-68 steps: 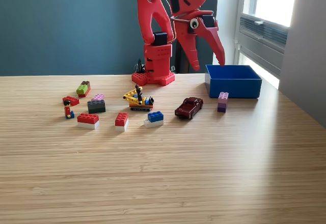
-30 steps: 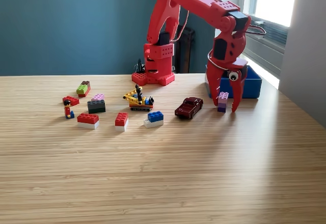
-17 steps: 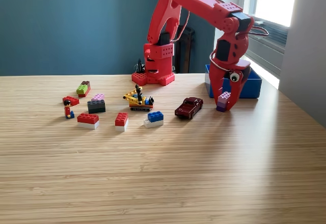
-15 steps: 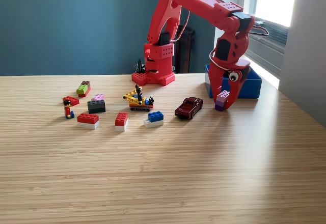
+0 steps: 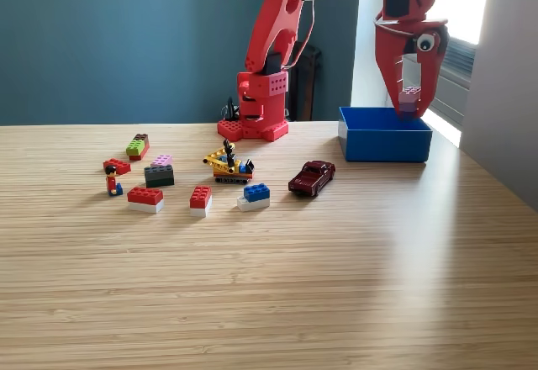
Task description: Grasp a lego block and put it in the bin.
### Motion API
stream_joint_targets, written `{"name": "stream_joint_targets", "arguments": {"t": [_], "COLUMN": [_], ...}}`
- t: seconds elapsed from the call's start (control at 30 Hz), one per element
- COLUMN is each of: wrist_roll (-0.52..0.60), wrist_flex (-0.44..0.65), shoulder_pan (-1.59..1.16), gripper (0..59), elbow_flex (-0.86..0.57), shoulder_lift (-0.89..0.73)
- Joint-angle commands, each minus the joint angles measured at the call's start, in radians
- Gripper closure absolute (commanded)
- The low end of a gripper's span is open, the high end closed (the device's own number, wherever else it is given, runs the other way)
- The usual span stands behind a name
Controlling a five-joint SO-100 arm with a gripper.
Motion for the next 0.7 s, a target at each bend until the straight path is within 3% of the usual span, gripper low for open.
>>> {"name": "stream_joint_targets", "arguments": {"t": [0.03, 0.37, 0.7], "wrist_roll": [0.026, 0.057, 0.061], "wrist_flex": [0.029, 0.106, 0.112], "shoulder_pan": [-0.114, -0.333, -0.494], "gripper": [58.6, 58.6, 58.6], "elbow_flex": [-0.025, 0.066, 0.288], "shoulder_lift": [0.035, 0.035, 0.035]}}
